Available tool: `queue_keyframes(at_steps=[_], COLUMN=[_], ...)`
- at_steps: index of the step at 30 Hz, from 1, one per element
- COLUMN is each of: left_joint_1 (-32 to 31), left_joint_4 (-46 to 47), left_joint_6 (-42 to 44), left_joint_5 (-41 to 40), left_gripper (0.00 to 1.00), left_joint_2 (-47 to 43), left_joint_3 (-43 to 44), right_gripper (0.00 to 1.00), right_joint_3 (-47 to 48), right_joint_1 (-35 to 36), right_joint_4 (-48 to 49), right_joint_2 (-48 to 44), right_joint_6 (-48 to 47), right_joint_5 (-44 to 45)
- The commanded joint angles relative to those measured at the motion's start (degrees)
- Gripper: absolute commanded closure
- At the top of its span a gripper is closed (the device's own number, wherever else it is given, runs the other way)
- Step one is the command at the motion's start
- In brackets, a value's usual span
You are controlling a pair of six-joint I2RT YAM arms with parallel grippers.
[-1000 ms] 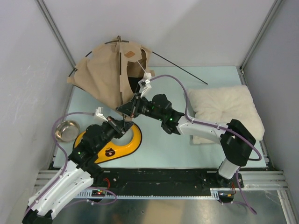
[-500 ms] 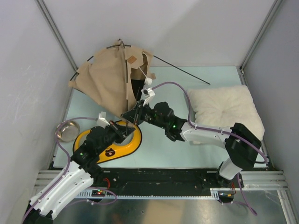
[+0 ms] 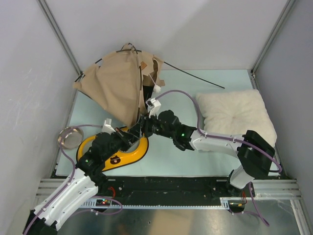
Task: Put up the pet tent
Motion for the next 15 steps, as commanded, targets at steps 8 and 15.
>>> queue_keyframes(at_steps=[8, 15], left_joint_1=[2.7, 4.0], left_joint_4=[0.4, 0.4], left_joint_6=[-1.6, 0.3], left_joint_5=[5.3, 6.4], left_gripper=[1.00, 1.00], left_joint_2=[1.5, 2.5], left_joint_3=[-1.4, -2.0], right_gripper=[0.44, 0.46], right_joint_3=[-0.5, -1.8], right_joint_1=[1.1, 1.1], right_joint_4=[-6.8, -6.5], right_joint_2=[-4.0, -5.6], right_joint_6=[0.0, 0.6], right_joint_5=[1.5, -0.5])
